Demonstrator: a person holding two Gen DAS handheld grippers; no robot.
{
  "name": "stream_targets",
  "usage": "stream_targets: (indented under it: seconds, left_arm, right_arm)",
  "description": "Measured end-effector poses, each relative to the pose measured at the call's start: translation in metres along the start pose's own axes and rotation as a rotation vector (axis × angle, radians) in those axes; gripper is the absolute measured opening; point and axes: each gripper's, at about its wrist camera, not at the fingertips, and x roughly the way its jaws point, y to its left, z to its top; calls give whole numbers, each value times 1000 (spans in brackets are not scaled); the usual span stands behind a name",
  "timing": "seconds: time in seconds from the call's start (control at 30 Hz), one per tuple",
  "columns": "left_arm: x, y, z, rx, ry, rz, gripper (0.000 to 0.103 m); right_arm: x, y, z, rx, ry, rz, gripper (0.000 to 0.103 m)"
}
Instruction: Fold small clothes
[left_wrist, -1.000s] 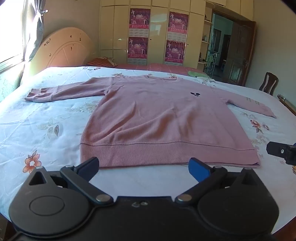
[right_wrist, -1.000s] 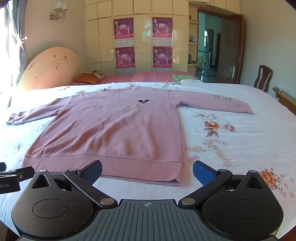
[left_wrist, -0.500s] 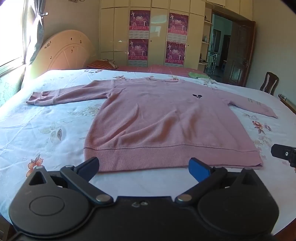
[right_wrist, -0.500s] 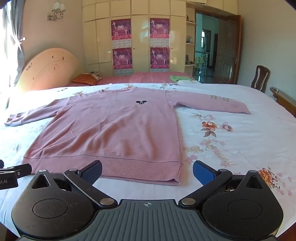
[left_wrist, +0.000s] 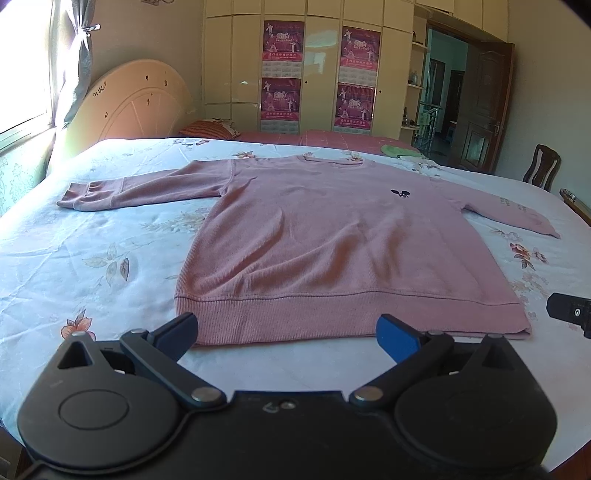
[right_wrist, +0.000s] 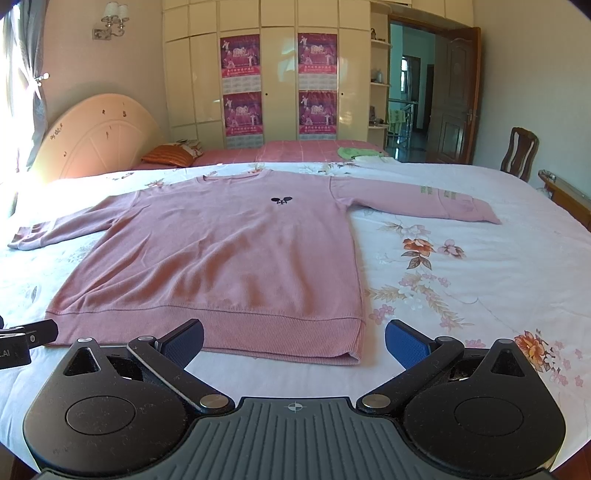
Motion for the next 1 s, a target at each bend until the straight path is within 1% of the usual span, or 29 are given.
stream_targets:
  seconds: [1.0]
  left_arm:
    - [7,2,-1,2,1,7,103]
  right_arm:
    - [3,1,0,6,4,-12,103]
